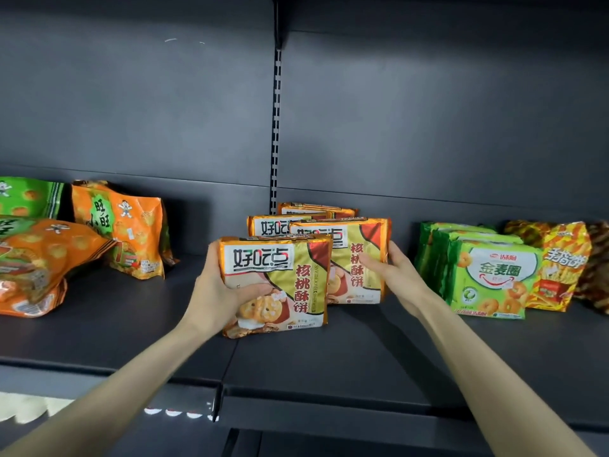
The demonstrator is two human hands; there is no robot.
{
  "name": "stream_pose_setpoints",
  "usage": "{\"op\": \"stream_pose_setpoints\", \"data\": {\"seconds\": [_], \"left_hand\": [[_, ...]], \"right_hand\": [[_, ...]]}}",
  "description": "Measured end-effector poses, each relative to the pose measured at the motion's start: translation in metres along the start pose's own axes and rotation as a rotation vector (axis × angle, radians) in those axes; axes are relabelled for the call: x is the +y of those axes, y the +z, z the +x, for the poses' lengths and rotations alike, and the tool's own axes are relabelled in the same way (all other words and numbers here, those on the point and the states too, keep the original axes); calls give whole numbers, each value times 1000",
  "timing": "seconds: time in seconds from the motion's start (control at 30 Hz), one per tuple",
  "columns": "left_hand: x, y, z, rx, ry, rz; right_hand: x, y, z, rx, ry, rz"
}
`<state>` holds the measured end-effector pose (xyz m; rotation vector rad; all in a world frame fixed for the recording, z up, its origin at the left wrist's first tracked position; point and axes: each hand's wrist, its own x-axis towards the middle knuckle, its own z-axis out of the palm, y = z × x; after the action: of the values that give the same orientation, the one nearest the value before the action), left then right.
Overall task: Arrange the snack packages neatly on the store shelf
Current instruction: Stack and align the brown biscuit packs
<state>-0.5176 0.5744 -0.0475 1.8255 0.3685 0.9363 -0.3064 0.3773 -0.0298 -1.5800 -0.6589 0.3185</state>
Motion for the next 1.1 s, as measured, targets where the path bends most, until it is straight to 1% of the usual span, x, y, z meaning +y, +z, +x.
{"op": "stream_pose_setpoints", "data": {"seconds": [0.1,0.27,0.37,0.43,0.53,0.67,0.77,0.83,0.93,1.0,1.1], "left_hand": [[-3,7,9,-6,19,-5],[-12,15,25,-55,1,5],[-16,21,29,-51,59,86],[-18,25,31,-77,58,115],[-20,27,32,-151,5,94],[-39,31,46,-254,33,83],[-27,33,43,-274,33,46],[-25,35,43,-302,25,-25],[-24,36,46,-349,-22,-70],[-26,33,51,-372,-62,-58],[-28,30,56,-452,-139,-32]], "right_hand": [[2,2,4,-19,37,-25],[2,6,11,-36,117,-49],[0,9,12,-48,134,-22],[-3,11,13,-62,148,-18],[-3,15,15,-84,153,-6],[0,18,18,-132,147,55],[1,20,17,-199,120,33],[2,20,18,-240,95,-10],[4,20,19,-255,58,-47],[5,18,20,-247,54,-45],[4,16,22,-274,51,-37]]}}
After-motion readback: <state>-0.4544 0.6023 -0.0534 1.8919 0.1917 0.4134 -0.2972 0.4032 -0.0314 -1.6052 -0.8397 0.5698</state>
